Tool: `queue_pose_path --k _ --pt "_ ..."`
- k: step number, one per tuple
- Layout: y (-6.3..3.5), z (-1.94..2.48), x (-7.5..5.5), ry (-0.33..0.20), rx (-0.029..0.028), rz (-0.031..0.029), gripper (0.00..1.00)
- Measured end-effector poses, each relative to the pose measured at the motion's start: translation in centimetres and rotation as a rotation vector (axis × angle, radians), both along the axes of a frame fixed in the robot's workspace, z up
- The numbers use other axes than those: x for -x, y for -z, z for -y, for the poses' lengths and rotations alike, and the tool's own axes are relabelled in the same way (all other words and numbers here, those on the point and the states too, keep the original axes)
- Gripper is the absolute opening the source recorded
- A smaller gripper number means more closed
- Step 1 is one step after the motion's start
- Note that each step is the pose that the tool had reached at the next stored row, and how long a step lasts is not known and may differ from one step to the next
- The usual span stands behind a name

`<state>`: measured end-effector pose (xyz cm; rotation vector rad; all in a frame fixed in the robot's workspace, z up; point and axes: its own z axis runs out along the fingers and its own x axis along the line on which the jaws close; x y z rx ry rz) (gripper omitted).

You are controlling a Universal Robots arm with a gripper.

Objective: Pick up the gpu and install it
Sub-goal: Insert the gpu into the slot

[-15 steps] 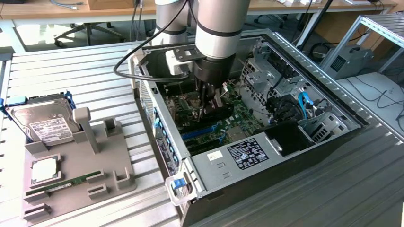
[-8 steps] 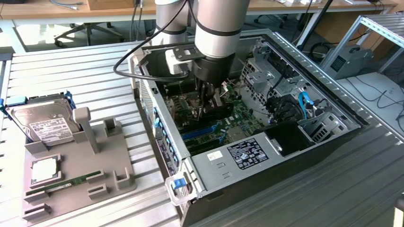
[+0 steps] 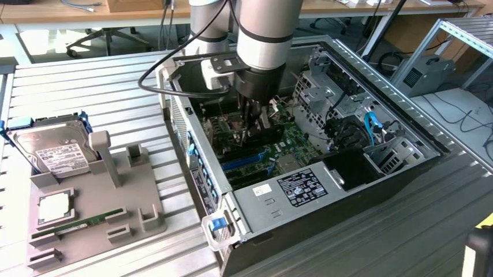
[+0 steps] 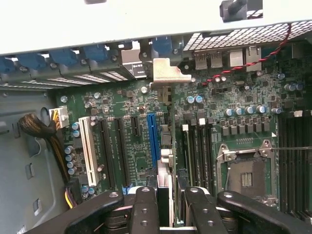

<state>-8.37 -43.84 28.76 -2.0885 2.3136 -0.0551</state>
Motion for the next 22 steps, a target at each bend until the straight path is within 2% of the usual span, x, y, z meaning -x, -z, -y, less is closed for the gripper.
queue_pose_path --k 22 --pt "0.0 -0.89 0.0 0.0 0.0 0.0 0.27"
